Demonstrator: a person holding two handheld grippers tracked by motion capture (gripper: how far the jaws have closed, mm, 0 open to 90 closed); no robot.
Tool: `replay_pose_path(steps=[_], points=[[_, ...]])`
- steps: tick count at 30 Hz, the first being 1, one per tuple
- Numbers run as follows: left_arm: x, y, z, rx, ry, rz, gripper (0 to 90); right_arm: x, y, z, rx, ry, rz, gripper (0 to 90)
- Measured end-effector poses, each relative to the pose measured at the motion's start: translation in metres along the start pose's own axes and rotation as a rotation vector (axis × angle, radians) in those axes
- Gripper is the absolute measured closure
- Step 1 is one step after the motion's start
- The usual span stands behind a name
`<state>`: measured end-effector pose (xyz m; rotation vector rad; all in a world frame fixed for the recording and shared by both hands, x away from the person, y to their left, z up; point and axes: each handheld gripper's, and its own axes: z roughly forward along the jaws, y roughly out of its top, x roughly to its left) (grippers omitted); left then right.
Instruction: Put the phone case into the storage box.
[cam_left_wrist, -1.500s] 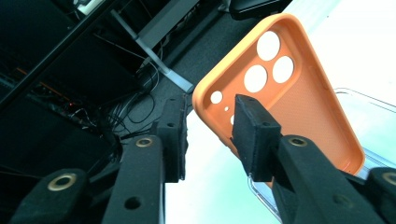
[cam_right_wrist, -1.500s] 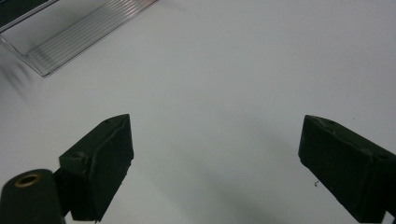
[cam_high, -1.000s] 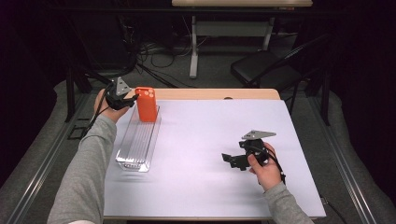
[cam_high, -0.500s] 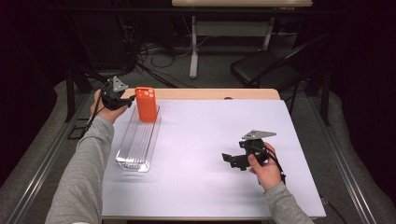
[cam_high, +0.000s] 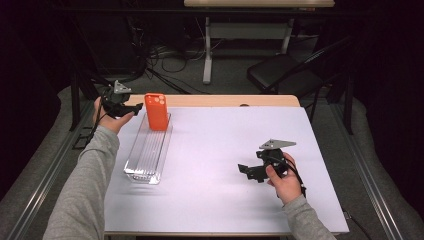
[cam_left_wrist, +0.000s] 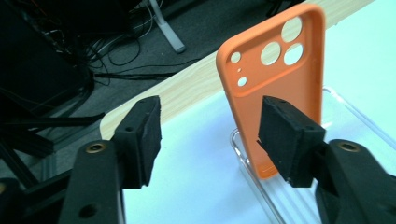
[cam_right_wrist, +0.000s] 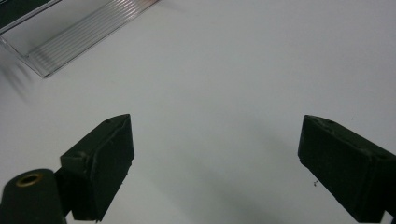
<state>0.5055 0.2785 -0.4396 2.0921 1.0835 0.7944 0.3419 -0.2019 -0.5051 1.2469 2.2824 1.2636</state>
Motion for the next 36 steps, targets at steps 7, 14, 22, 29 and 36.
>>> replay_pose_path(steps=[7, 14, 22, 29, 36], points=[[0.0, 0.001, -0.008, 0.008, -0.039, -0.038, 36.2, 0.0, 0.0, 0.0, 0.0, 0.0, -0.001, 10.2], [-0.003, 0.001, -0.017, 0.008, -0.094, -0.034, 23.1, 0.001, 0.0, 0.0, -0.001, -0.002, -0.006, 10.2], [-0.007, 0.005, -0.026, -0.003, -0.143, -0.065, 22.5, 0.003, 0.0, -0.002, -0.006, -0.004, -0.014, 10.2], [-0.01, 0.006, -0.04, -0.068, -0.227, -0.093, 18.8, 0.002, 0.0, -0.002, -0.006, -0.005, -0.02, 10.2], [-0.009, 0.005, -0.051, -0.11, -0.263, -0.116, 17.5, 0.004, -0.001, -0.003, -0.004, -0.011, -0.021, 10.2]])
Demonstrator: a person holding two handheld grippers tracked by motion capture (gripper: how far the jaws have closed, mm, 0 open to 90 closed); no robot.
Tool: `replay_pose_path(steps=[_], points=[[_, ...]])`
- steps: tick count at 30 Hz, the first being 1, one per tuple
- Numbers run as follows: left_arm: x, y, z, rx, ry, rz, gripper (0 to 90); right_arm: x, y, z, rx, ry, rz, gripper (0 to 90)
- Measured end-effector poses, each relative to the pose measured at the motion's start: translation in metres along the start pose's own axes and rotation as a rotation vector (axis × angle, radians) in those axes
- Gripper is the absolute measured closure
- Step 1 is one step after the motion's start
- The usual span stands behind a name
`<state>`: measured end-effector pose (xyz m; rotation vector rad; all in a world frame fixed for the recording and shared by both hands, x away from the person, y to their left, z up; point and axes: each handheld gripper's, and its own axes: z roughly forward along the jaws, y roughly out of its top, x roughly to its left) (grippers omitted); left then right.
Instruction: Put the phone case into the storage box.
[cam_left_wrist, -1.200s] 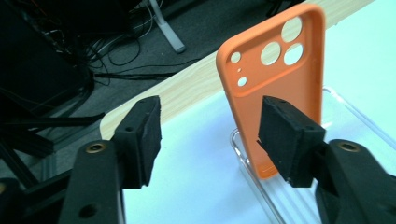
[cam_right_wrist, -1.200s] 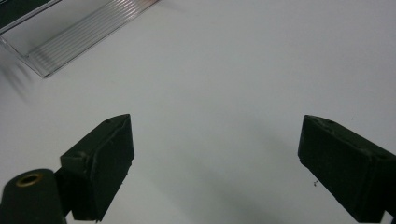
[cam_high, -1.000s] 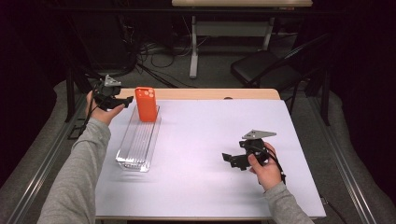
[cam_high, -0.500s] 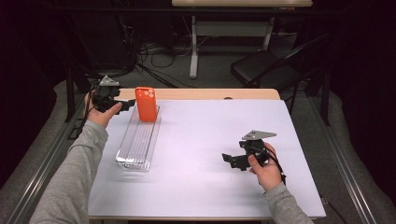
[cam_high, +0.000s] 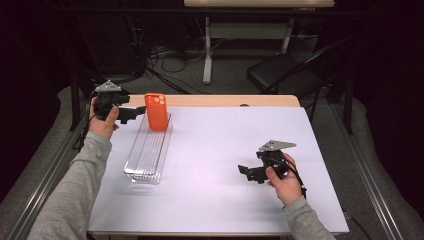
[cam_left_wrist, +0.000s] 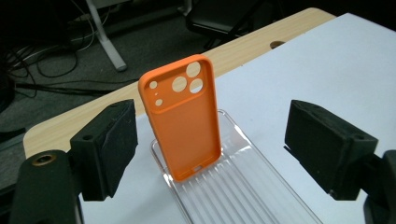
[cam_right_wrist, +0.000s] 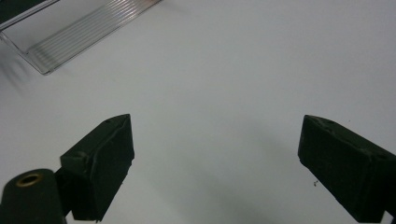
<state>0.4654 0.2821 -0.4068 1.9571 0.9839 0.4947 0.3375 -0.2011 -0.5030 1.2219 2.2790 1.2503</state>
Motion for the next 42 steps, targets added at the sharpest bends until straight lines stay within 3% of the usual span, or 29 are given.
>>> replay_pose_path(steps=[5, 7, 10, 25, 36, 42], points=[[-0.003, -0.001, -0.004, 0.01, -0.011, -0.006, 15.5, 0.0, 0.0, 0.001, -0.001, 0.002, -0.004, 10.2], [-0.006, -0.002, -0.007, 0.004, -0.054, -0.008, 15.5, 0.0, 0.0, 0.001, -0.004, 0.004, -0.006, 10.2], [-0.009, -0.003, -0.009, -0.002, -0.066, -0.015, 15.5, 0.0, 0.001, 0.003, -0.001, 0.006, -0.004, 10.2], [-0.046, 0.001, -0.029, -0.013, -0.105, 0.028, 15.4, 0.0, 0.001, 0.0, -0.016, 0.0, 0.0, 10.2], [-0.072, -0.017, -0.037, -0.062, -0.163, 0.002, 15.4, 0.0, 0.002, -0.005, -0.036, 0.002, -0.004, 7.2], [-0.086, -0.03, -0.039, -0.074, -0.167, 0.005, 15.4, 0.002, 0.003, -0.005, -0.036, 0.0, -0.007, 5.7]])
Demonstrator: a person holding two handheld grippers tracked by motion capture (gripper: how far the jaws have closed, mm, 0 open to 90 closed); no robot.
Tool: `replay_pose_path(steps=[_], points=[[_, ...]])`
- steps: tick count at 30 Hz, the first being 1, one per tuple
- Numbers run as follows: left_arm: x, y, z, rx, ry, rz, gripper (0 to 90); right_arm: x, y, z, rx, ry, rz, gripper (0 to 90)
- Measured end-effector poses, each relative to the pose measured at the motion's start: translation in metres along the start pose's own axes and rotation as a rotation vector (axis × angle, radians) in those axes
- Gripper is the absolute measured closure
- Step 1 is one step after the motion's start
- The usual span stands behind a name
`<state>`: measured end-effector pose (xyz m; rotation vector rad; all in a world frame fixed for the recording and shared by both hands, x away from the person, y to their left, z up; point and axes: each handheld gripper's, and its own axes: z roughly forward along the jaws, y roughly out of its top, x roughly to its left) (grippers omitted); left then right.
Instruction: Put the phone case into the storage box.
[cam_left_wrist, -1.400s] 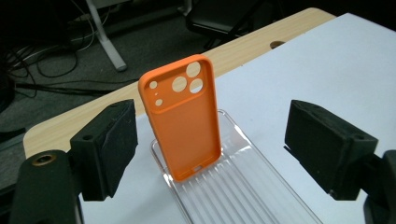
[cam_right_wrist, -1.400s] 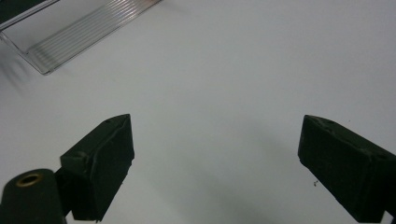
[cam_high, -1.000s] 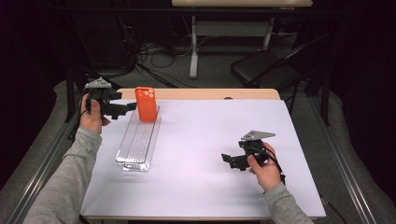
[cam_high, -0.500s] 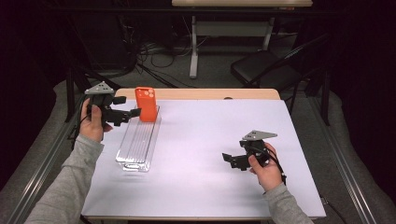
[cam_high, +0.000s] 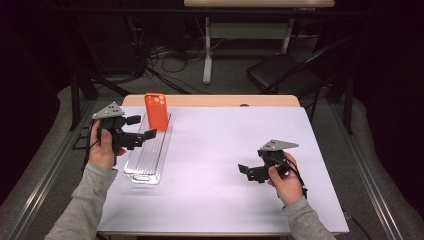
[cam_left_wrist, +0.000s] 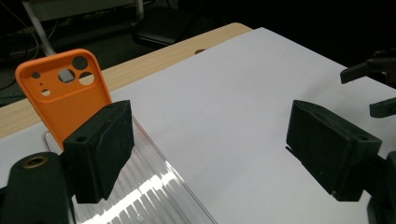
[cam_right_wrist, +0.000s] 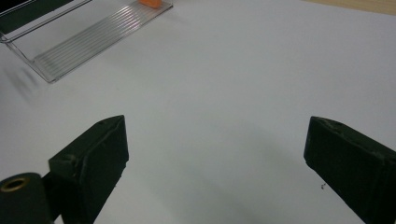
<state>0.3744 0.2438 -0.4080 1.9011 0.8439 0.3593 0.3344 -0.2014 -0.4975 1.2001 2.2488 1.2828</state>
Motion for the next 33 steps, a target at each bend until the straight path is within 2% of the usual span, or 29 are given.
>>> replay_pose_path(steps=[3, 9, 12, 19, 22, 29, 33], points=[[-0.004, -0.004, -0.001, -0.009, -0.008, 0.001, 15.4, 0.001, 0.001, 0.0, 0.0, 0.0, -0.008, 5.0], [-0.012, -0.014, 0.001, -0.009, 0.003, 0.007, 14.6, 0.005, 0.003, -0.002, -0.005, -0.013, -0.022, 4.6], [-0.016, -0.017, 0.0, -0.02, -0.013, 0.004, 11.5, 0.008, 0.004, -0.005, -0.023, -0.025, -0.028, 2.4], [-0.028, -0.024, 0.002, -0.026, -0.05, 0.023, 11.2, 0.011, 0.005, -0.019, -0.065, -0.036, -0.026, 1.5], [-0.036, -0.031, 0.005, -0.015, -0.053, 0.058, 11.2, 0.012, 0.001, -0.027, -0.075, -0.055, -0.038, 1.4], [-0.045, -0.041, 0.009, -0.034, -0.07, 0.075, 11.2, 0.011, -0.007, -0.037, -0.085, -0.072, -0.049, 1.4], [-0.048, -0.045, 0.011, -0.046, -0.08, 0.074, 11.2, 0.01, -0.012, -0.04, -0.091, -0.074, -0.039, 1.4]])
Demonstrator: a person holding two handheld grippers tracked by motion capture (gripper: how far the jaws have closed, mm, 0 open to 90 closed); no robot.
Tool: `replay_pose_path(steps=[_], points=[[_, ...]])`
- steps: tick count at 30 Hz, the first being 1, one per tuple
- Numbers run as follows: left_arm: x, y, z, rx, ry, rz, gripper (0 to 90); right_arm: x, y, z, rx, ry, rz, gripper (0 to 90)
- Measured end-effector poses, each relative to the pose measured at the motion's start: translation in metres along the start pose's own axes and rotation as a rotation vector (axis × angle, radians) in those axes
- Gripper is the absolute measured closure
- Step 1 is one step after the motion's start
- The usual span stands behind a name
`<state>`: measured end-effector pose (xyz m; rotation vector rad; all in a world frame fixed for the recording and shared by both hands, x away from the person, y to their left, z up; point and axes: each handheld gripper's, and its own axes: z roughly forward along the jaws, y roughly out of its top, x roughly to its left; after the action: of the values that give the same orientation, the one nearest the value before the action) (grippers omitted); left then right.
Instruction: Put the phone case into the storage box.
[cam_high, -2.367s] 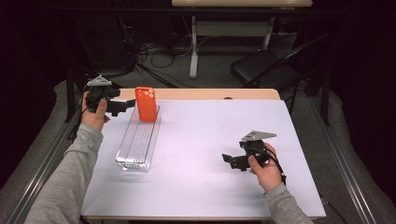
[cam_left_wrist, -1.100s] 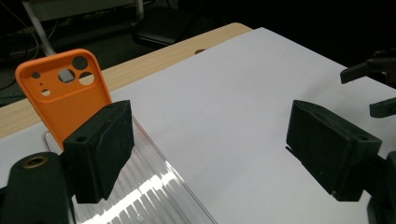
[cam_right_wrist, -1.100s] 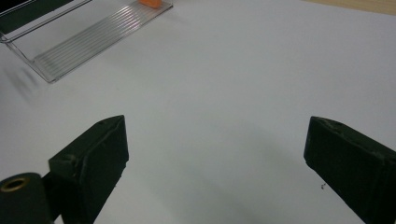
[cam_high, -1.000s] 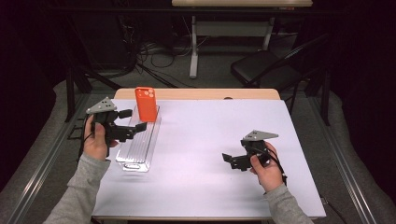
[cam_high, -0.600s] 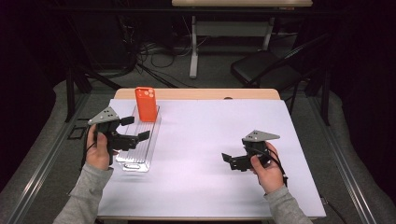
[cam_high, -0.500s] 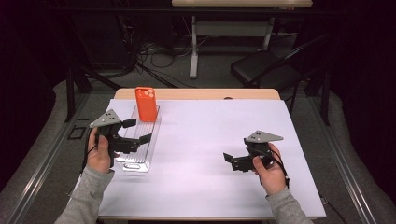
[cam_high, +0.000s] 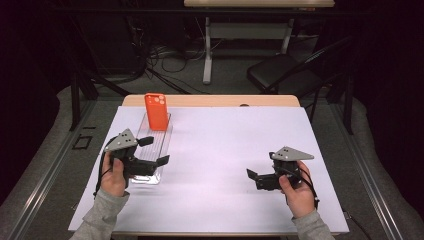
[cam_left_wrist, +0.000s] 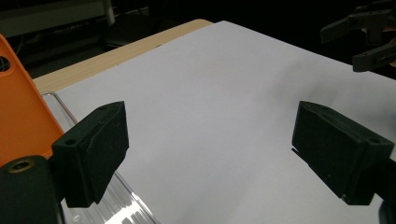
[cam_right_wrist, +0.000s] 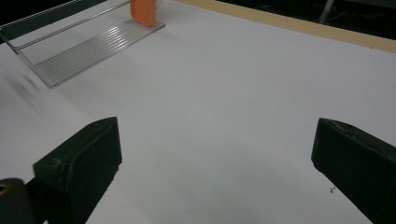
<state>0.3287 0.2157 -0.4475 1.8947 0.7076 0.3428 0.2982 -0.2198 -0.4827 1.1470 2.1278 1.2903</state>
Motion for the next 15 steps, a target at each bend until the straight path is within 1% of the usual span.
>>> replay_pose_path(steps=[4, 5, 7, 10, 11, 13, 15], points=[[-0.001, -0.006, 0.002, 0.002, -0.004, -0.01, 11.2, -0.002, -0.005, -0.002, -0.005, -0.009, 0.004, 1.4], [-0.001, -0.01, 0.004, 0.003, -0.011, -0.022, 11.2, -0.003, -0.007, -0.003, -0.006, -0.012, 0.005, 1.4], [0.0, -0.013, 0.004, 0.002, -0.012, -0.028, 11.2, -0.003, -0.009, -0.004, -0.012, -0.016, 0.01, 1.4], [0.0, -0.015, 0.005, -0.003, -0.014, -0.027, 11.2, -0.004, -0.011, -0.004, -0.019, -0.021, 0.004, 1.4], [0.0, -0.016, 0.005, -0.01, -0.018, -0.027, 11.2, -0.004, -0.012, -0.004, -0.014, -0.021, 0.008, 1.4], [0.002, -0.018, 0.005, -0.015, -0.015, -0.034, 11.2, -0.007, -0.014, -0.004, -0.027, -0.029, 0.01, 1.4], [0.003, -0.02, 0.006, -0.02, -0.016, -0.036, 11.2, -0.008, -0.015, -0.004, -0.028, -0.035, 0.013, 1.4]])
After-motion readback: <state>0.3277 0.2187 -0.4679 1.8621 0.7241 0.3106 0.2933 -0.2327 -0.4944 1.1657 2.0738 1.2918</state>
